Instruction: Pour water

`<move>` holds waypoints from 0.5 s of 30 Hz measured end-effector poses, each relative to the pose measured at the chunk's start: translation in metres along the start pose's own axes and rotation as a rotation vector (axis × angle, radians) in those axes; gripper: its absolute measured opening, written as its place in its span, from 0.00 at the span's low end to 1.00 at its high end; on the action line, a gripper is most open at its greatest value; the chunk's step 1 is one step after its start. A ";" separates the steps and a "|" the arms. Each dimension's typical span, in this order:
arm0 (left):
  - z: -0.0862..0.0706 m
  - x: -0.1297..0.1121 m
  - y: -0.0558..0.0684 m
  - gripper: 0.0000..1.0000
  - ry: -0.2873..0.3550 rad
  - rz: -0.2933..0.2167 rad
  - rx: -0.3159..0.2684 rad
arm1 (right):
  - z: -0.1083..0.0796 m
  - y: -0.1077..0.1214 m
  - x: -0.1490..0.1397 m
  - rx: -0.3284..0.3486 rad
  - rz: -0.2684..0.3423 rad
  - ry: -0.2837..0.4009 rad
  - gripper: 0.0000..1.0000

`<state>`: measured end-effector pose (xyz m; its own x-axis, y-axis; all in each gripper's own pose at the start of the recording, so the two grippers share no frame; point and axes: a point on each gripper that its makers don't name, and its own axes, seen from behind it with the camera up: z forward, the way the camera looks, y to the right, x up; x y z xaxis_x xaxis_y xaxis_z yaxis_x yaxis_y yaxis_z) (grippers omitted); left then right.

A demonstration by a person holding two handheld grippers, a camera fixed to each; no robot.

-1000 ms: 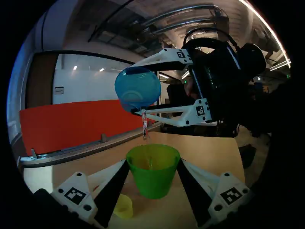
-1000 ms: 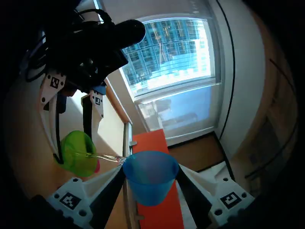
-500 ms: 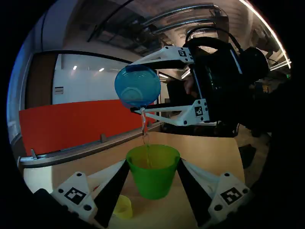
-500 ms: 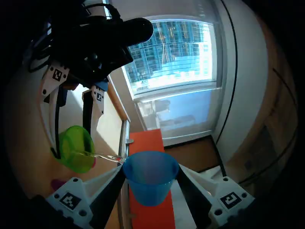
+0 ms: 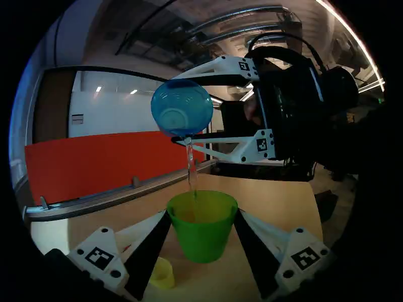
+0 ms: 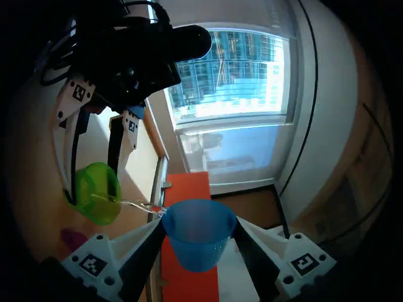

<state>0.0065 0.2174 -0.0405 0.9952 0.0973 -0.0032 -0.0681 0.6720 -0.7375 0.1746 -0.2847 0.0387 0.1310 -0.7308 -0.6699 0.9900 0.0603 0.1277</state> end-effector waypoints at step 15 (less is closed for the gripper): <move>0.000 0.002 0.001 0.86 0.002 0.002 0.000 | 0.004 0.007 0.011 -0.023 -0.073 0.011 0.91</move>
<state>0.0083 0.2183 -0.0410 0.9952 0.0975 -0.0063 -0.0705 0.6715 -0.7376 0.1832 -0.2953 0.0354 0.0586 -0.7263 -0.6848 0.9979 0.0229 0.0610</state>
